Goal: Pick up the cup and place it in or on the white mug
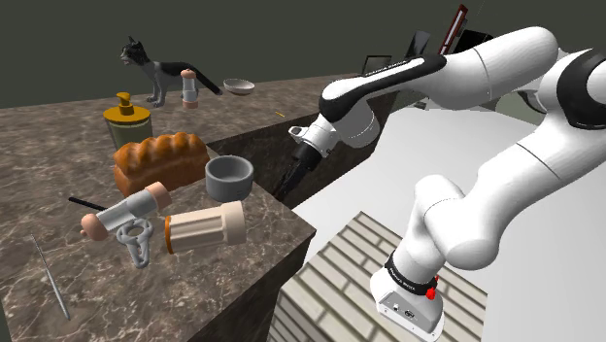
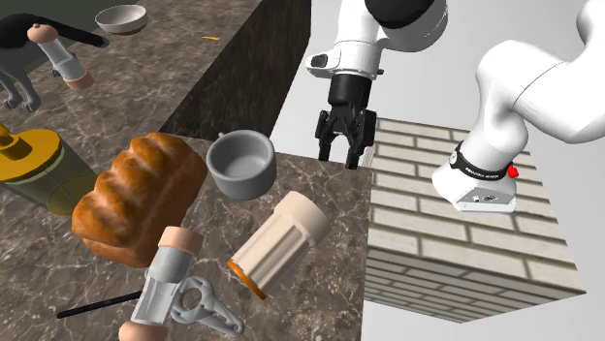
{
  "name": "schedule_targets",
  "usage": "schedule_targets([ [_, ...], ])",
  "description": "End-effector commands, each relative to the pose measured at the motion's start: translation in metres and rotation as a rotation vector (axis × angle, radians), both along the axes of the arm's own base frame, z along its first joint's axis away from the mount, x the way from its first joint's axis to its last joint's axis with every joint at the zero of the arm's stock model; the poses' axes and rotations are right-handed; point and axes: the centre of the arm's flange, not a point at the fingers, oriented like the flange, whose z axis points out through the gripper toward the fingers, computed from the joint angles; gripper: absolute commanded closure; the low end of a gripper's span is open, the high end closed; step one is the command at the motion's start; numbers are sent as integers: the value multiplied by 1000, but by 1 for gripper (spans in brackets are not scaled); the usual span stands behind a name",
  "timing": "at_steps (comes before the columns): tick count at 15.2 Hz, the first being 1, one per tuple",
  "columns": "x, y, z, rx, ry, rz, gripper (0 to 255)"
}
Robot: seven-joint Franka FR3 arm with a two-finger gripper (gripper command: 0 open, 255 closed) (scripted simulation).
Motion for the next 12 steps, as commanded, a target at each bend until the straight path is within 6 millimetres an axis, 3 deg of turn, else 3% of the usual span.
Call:
schedule_targets([
  [1,6,23,-17,78,-29,43,0],
  [3,11,42,-30,154,-53,89,0],
  [12,10,79,-55,168,-57,96,0],
])
